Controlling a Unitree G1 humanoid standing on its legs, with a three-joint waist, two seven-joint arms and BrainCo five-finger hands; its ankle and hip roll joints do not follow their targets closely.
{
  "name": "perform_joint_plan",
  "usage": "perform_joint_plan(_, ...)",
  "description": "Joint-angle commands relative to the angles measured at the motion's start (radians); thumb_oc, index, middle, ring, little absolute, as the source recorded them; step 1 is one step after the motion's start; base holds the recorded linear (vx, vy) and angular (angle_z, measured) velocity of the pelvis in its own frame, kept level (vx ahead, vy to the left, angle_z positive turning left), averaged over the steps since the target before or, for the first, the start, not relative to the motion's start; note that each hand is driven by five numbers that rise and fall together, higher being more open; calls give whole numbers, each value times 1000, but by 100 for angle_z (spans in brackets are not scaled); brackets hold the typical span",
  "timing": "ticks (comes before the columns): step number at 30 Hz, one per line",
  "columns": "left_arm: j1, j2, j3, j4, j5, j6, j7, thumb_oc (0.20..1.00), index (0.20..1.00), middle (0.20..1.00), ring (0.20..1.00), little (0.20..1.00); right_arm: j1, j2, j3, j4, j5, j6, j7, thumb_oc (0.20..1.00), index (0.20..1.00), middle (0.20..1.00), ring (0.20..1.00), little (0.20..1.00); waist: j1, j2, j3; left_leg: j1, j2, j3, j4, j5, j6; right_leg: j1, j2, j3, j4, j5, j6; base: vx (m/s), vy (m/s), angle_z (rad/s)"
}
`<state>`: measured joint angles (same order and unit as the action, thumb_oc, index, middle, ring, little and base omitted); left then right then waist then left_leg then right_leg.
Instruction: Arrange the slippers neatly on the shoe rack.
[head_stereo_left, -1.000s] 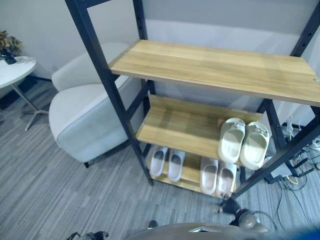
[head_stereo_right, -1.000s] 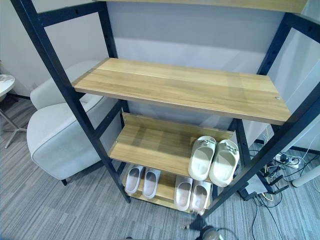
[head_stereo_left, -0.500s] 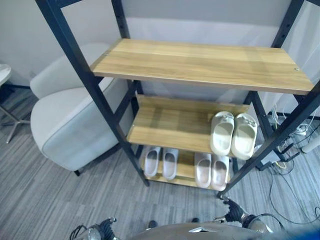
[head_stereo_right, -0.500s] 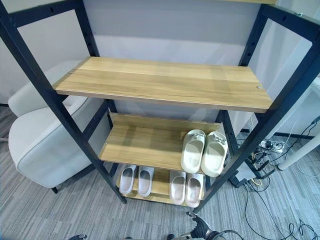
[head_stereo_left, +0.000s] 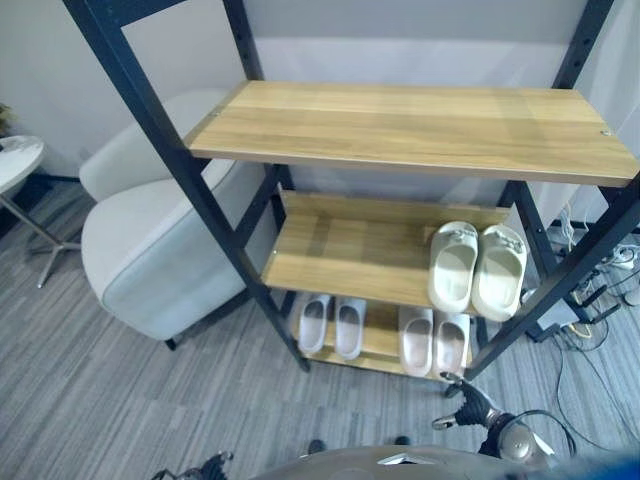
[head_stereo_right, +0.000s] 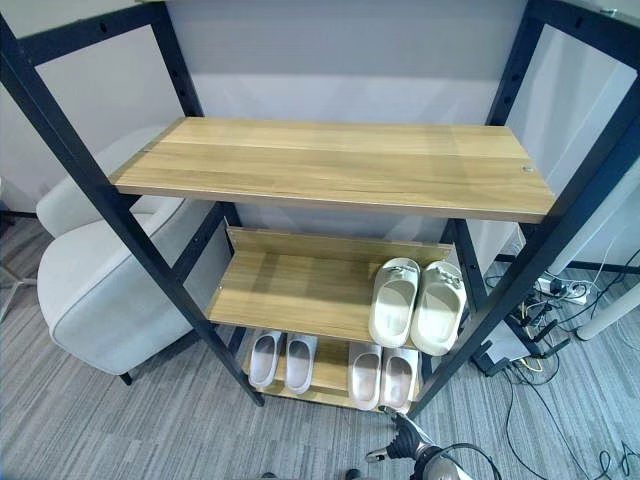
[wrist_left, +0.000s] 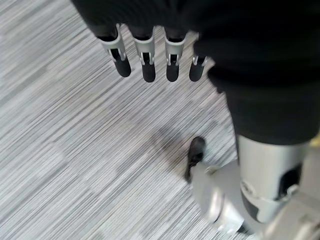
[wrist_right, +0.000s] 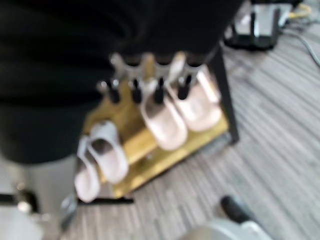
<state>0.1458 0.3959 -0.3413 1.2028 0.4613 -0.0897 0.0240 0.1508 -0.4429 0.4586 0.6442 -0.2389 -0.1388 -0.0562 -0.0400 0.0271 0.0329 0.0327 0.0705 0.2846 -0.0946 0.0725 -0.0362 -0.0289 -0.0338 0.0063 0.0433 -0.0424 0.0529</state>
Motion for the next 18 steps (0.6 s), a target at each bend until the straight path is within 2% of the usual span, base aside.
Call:
perform_joint_plan(1,-21,7,32,29,30,4,31,1000,1000,1000,1000,1000,-51,-10,44,-72,-5,-53,-44,1000,1000,1000,1000,1000,6,-13,13,-27,-7,-137,19,-48,-19,-41,-17,-54,34,10,67,0,0,0)
perform_joint_plan(18,-58,8,38,45,33,14,32,1000,1000,1000,1000,1000,-123,-51,42,-142,-54,-56,-89,1000,1000,1000,1000,1000,18,-17,10,-29,-7,-146,16,-50,-18,-43,-22,-61,28,8,64,5,-1,2)
